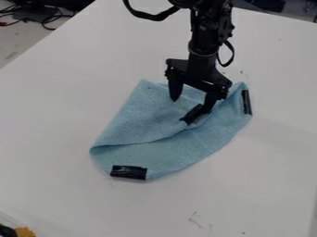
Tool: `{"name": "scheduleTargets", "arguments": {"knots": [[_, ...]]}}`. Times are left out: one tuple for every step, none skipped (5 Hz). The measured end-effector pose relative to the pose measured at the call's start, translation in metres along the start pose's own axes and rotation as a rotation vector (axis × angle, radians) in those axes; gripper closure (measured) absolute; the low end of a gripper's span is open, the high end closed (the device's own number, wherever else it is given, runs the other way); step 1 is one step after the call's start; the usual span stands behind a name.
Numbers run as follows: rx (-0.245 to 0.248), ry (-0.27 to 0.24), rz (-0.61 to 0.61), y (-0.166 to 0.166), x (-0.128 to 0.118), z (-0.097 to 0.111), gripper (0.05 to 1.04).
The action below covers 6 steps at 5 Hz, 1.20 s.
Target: Unfold cloth from right to left
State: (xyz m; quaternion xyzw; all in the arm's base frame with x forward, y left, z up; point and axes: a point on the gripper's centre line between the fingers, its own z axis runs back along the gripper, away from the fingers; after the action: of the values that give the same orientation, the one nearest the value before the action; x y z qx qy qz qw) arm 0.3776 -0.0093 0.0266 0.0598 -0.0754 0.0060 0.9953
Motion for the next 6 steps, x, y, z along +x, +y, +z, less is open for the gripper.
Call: {"name": "scheduleTargets", "arguments": {"knots": [[-0.01, -0.013, -0.005, 0.0006, 0.0022, -0.0003, 0.128], [-0.019, -0.027, -0.004, 0.0018, 0.0047, -0.0006, 0.413], [-0.027, -0.021, -0.007, 0.0004, 0.0038, -0.0022, 0.72], [-0.026, -0.023, 0.004, 0.0005, 0.0041, -0.0022, 0.843], [-0.014, 0.006, 0.019, 0.0018, -0.0005, -0.0022, 0.589], [-0.005, 0.016, 0.016, -0.0032, -0.0026, -0.0013, 0.284]]}}
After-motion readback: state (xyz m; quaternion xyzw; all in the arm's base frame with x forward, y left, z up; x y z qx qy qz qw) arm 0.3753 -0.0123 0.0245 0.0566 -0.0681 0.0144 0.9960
